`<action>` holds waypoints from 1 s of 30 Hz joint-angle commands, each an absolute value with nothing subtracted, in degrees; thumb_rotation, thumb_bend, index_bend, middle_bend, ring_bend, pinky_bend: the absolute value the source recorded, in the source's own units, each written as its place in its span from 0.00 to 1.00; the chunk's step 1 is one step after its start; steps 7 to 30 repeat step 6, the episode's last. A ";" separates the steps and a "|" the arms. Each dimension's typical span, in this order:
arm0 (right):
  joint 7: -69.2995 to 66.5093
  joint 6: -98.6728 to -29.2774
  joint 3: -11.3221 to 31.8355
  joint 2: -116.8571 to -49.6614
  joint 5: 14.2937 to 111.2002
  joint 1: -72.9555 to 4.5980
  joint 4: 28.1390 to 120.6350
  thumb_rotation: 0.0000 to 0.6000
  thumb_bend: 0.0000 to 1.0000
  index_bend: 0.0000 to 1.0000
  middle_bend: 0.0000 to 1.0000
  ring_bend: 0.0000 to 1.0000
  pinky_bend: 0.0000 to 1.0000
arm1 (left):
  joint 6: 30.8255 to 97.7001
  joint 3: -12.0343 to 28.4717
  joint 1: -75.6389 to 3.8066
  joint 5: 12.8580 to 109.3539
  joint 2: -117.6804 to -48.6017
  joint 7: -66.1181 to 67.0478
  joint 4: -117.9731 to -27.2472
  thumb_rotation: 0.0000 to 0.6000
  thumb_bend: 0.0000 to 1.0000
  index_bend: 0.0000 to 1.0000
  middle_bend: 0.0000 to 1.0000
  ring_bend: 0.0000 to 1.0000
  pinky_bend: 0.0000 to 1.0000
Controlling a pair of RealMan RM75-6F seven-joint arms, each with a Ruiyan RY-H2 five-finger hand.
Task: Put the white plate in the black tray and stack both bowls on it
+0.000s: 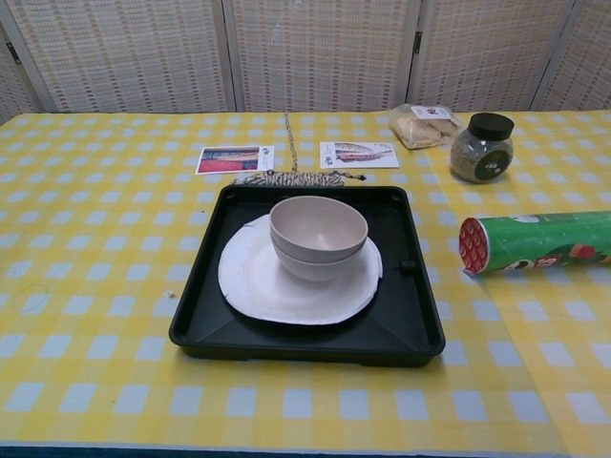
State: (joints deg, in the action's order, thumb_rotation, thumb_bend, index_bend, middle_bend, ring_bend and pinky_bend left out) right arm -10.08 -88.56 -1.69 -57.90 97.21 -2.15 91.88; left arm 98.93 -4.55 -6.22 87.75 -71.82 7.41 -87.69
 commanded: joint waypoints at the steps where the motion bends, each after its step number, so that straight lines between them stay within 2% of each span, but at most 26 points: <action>1: -9.47 -88.65 -1.19 -58.42 96.25 -2.09 91.86 1.00 0.24 0.00 0.00 0.00 0.00 | 100.85 -4.58 -4.73 90.06 -71.68 9.92 -87.43 1.00 0.28 0.06 0.03 0.00 0.00; 6: -9.62 -88.30 -0.97 -58.54 95.57 -2.26 91.72 1.00 0.24 0.00 0.00 0.00 0.00 | 99.13 -4.51 -4.20 90.33 -71.21 10.78 -88.68 1.00 0.27 0.06 0.01 0.00 0.00; 30: -9.62 -88.30 -0.97 -58.54 95.57 -2.26 91.72 1.00 0.24 0.00 0.00 0.00 0.00 | 99.13 -4.51 -4.20 90.33 -71.21 10.78 -88.68 1.00 0.27 0.06 0.01 0.00 0.00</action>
